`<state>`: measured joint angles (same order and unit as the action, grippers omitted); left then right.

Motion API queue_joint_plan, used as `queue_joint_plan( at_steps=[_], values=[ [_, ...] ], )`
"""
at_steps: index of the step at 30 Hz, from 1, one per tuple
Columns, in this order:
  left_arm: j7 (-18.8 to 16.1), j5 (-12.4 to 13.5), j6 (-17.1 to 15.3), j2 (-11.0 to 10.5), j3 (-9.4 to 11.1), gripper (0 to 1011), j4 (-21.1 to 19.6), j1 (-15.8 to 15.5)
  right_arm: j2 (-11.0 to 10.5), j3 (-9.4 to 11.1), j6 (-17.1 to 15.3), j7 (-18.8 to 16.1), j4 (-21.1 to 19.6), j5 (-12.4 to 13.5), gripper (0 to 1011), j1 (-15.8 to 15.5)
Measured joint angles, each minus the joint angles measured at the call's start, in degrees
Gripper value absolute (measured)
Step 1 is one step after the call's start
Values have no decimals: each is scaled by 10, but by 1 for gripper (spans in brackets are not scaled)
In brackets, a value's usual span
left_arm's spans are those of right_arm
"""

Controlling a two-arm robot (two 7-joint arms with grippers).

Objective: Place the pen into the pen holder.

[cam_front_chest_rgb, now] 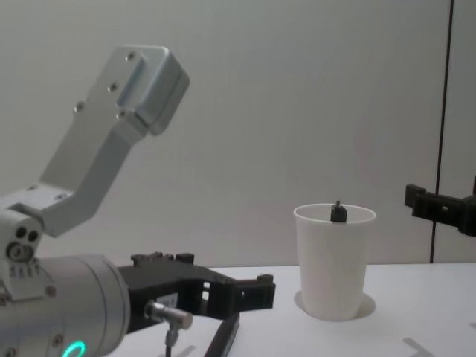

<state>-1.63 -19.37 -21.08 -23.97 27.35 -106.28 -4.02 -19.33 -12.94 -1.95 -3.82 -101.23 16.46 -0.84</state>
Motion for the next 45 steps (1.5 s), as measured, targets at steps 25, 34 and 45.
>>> queue_joint_plan(
  at_steps=[25, 34, 45],
  values=[
    [-21, 7, -35, 28, 8, 1001, 23, 5, 0, 0, 0, 0, 0, 0, 1001, 0],
    [-26, 10, -45, 38, 7, 1001, 36, 1, 0, 0, 0, 0, 0, 0, 1001, 0],
    [-32, 8, -67, 48, 4, 1001, 45, -2, 0, 0, 0, 0, 0, 0, 1001, 0]
  ],
)
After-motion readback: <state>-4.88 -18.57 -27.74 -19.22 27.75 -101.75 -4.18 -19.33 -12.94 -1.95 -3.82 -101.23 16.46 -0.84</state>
